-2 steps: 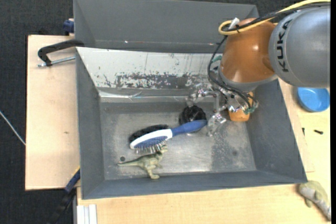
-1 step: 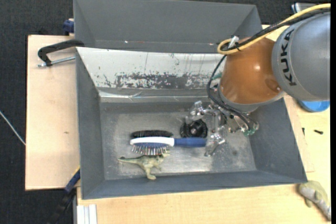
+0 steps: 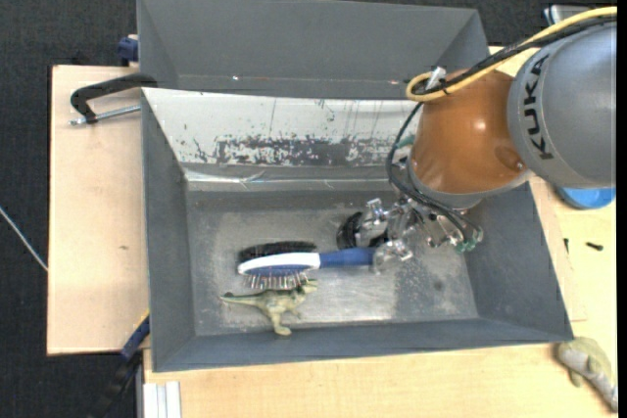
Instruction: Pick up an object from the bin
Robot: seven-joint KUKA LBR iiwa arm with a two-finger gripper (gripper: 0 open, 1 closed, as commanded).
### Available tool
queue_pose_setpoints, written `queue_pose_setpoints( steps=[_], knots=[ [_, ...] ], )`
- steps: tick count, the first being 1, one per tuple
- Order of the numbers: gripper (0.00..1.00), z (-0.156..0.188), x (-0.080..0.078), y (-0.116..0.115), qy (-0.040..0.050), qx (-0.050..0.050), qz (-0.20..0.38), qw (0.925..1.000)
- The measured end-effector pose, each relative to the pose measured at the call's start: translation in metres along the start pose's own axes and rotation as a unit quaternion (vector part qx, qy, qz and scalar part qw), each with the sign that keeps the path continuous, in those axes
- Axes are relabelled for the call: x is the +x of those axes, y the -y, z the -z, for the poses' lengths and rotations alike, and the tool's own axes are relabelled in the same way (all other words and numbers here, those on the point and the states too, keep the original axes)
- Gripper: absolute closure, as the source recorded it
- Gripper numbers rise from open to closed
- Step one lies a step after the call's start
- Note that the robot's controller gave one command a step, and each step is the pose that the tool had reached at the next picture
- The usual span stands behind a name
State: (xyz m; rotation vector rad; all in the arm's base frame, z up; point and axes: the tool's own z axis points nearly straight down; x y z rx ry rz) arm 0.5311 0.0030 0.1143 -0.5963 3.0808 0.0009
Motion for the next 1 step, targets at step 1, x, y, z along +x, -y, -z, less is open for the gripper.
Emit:
queue_pose_setpoints(
  steps=[1],
  knots=[
    [1.00, 0.1240, -0.0088, 0.0157, 0.0048, 0.003, 0.039, 0.9992]
  ],
)
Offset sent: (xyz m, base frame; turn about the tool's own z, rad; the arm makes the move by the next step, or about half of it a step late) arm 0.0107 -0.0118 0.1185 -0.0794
